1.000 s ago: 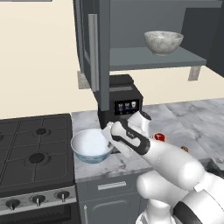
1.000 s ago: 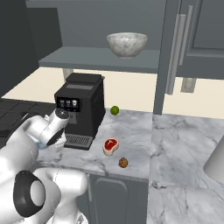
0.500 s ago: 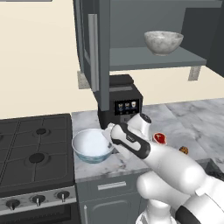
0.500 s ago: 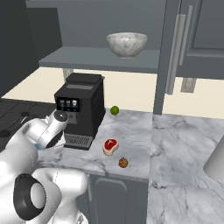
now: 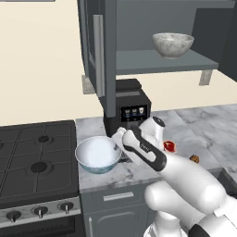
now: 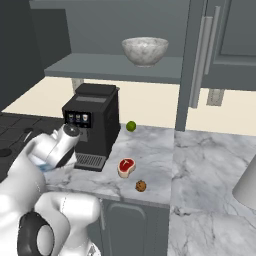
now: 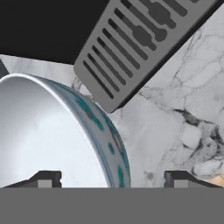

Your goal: Pick both bowls and place them on the counter. Then place the steak in one bowl and place the cookie dough ball in the other bowl.

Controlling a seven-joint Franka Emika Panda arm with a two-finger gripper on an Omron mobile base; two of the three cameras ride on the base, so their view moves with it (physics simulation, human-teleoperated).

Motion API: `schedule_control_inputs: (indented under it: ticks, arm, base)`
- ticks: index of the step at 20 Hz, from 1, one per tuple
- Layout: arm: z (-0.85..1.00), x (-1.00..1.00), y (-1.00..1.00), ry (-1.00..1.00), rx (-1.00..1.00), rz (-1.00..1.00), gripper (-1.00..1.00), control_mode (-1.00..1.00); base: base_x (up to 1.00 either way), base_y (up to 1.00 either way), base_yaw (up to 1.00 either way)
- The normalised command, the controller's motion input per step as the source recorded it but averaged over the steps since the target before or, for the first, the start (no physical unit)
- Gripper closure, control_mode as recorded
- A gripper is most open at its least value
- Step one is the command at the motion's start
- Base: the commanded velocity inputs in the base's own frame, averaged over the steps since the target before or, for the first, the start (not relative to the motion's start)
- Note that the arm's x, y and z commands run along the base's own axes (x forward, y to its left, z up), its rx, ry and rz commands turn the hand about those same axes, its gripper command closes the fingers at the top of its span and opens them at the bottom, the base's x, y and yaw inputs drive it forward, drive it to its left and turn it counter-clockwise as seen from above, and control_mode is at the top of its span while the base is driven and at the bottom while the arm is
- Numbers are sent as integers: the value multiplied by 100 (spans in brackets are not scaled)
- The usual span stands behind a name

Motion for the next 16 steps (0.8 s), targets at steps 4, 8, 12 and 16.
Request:
schedule_control_inputs:
  ticks: [4,8,12,16]
  arm:
    - [52,-32,-24,-3,0,0,-100,-100]
    - [56,-36,-29,-3,0,-1,-100,-100]
    - [64,-33,-33,-1,1,0,-100,-100]
    - [70,-30,-34,0,1,0,-100,-100]
  base:
    - [0,0,0]
    - [0,0,0]
    - [0,0,0]
    - [0,0,0]
